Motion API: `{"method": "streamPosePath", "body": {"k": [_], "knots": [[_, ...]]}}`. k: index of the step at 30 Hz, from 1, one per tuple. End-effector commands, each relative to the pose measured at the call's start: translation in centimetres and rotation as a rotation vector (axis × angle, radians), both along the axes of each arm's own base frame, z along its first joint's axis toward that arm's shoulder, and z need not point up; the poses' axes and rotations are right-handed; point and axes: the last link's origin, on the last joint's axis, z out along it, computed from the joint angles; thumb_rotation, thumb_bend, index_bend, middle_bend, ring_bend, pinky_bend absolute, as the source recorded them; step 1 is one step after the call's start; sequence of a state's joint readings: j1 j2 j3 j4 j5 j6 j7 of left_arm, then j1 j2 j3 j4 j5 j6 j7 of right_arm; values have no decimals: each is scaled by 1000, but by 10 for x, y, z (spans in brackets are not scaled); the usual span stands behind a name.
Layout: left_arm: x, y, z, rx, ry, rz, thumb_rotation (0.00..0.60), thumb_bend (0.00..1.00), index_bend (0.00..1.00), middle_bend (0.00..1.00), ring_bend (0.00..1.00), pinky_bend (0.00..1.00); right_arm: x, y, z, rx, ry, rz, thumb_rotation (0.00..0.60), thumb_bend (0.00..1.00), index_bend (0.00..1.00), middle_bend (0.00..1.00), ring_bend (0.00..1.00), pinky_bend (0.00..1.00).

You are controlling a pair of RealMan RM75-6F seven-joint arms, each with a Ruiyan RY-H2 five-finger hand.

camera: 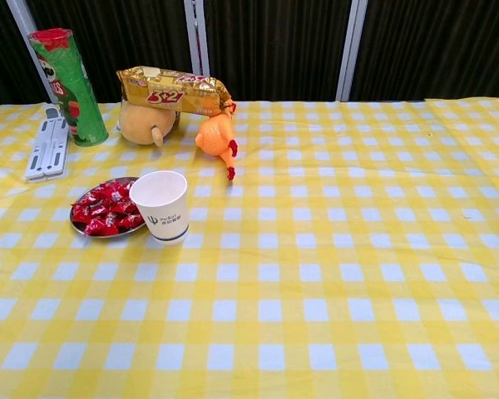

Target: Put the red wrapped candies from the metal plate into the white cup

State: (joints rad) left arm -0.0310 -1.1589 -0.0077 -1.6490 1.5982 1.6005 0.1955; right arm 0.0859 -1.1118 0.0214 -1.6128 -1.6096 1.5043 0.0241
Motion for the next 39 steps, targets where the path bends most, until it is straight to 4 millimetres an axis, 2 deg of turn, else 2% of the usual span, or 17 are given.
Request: {"method": "streamPosePath", "body": {"k": [1,15,22,23,25,27,28,30,33,39], "knots": [[-1,0,0,-2,2,6,600,146,0,0,0,0,0,0,-1,3,0,0,600,386,0,0,0,0],[1,2,-2,-10,-1,16,600,147,0,0,0,5,-1,1,0,-1,-2,-2,600,386,0,0,0,0],[16,22,-1,0,4,-3,600,147,0,0,14,161,0,1,0,4,-3,2,600,385,0,0,0,0],[20,27,-1,-3,9,-9,600,148,0,6,48,207,0,1,0,6,-3,1,600,386,0,0,0,0],[31,42,-4,-17,23,-14,600,151,8,63,207,346,0,1,0,6,-6,-2,600,385,0,0,0,0],[42,55,-6,-21,36,-26,600,160,68,193,511,583,0,1,0,5,-9,0,600,385,0,0,0,0],[49,64,-9,-25,49,-35,600,163,94,229,619,666,0,1,0,6,-9,1,600,385,0,0,0,0],[59,77,-16,-47,55,-33,600,167,110,242,766,791,0,1,0,9,-6,1,600,385,0,0,0,0],[76,101,-30,-116,64,-9,600,167,113,247,888,898,-1,1,0,11,-9,-2,600,386,0,0,0,0],[95,132,-61,-226,93,43,600,167,121,261,928,936,-1,0,2,10,-20,-7,600,385,0,0,0,0]]}}
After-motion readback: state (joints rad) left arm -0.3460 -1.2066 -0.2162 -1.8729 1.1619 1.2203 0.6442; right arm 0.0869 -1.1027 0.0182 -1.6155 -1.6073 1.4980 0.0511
